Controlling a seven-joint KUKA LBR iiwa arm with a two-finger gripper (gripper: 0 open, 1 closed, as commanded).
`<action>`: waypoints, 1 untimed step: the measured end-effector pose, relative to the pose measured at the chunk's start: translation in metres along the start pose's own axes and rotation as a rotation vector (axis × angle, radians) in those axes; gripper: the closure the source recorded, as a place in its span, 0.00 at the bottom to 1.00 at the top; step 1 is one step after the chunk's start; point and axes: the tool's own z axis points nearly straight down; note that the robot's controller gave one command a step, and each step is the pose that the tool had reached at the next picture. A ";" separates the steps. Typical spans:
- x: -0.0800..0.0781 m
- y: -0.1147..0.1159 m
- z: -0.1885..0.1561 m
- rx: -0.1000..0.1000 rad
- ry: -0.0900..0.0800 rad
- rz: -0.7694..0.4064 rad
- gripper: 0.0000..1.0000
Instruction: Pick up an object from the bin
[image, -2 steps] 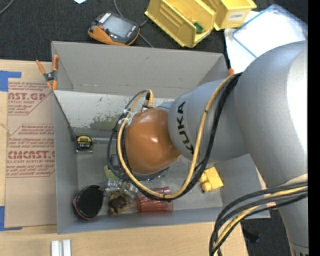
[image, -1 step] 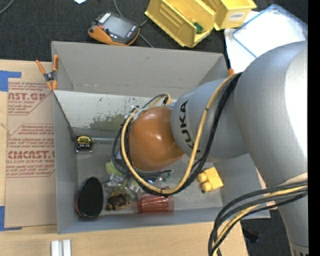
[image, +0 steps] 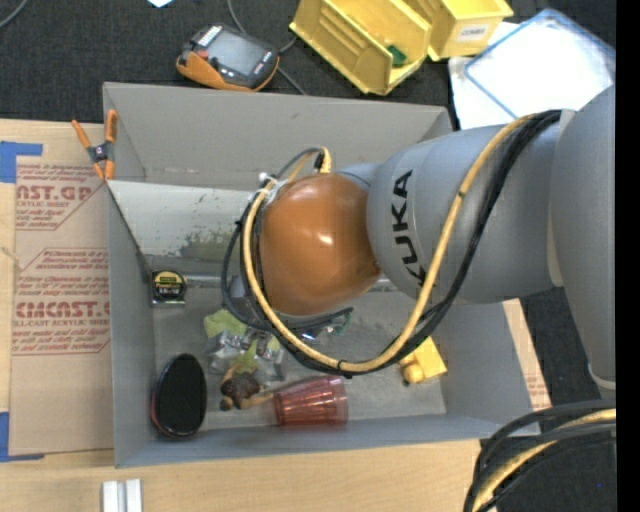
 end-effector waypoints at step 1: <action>0.018 -0.017 -0.018 -0.001 -0.005 0.104 1.00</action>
Offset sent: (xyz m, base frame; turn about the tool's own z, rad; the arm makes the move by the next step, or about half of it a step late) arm 0.0116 0.0015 0.0519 -0.0109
